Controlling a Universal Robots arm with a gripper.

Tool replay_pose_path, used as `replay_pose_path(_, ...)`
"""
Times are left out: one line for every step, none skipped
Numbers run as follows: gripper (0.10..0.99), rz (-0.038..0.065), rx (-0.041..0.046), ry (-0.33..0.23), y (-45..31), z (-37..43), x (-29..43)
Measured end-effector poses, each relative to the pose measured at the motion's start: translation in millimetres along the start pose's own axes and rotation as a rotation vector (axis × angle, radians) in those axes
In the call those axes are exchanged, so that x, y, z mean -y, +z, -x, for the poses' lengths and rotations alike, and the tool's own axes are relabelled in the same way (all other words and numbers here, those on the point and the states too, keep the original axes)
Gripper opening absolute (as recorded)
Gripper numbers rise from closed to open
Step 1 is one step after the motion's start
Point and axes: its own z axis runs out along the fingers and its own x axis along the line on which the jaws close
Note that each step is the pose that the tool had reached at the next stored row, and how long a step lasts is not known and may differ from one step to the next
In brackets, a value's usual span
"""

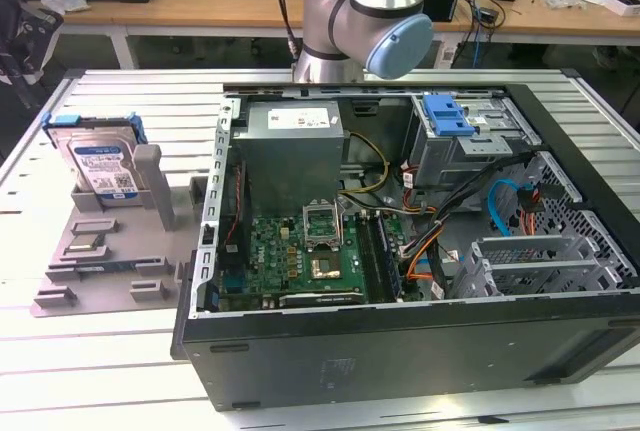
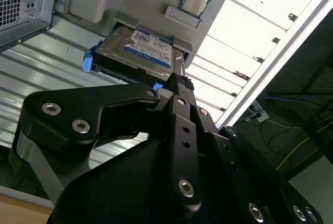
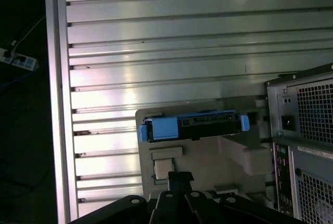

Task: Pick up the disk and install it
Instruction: 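Reach for the disk, then pick up the disk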

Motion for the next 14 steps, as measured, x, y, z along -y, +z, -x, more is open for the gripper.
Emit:
replay_pose_path(0.106, 0.000, 0.0000, 0.000, 0.0, 0.0, 0.0)
replay_pose_path(0.106, 0.000, -0.0001, 0.000, 0.0, -0.1, 0.0)
replay_pose_path(0.106, 0.000, -0.0001, 0.000, 0.0, -0.1, 0.0)
replay_pose_path(0.106, 0.000, -0.0001, 0.000, 0.0, -0.1, 0.0)
replay_pose_path(0.106, 0.000, 0.0000, 0.000, 0.0, -0.1, 0.0)
replay_pose_path(0.106, 0.000, -0.0001, 0.000, 0.0, -0.1, 0.0)
replay_pose_path(0.106, 0.000, -0.0001, 0.000, 0.0, -0.2, 0.0)
replay_pose_path(0.106, 0.000, 0.0000, 0.000, 0.0, -0.2, 0.0)
replay_pose_path(0.106, 0.000, -0.0001, -0.001, 0.0, -0.2, 0.0)
replay_pose_path(0.106, 0.000, -0.0004, -0.009, 0.0, -0.2, 0.0)
replay_pose_path(0.106, 0.001, -0.0012, -0.024, -0.1, -0.3, 0.0)
replay_pose_path(0.106, 0.001, -0.0019, -0.040, -0.1, -0.3, 0.0)
replay_pose_path(0.106, 0.002, -0.0034, -0.077, 0.0, -0.2, 0.0)
replay_pose_path(0.106, 0.002, -0.0045, -0.100, -0.1, -0.3, 0.0)
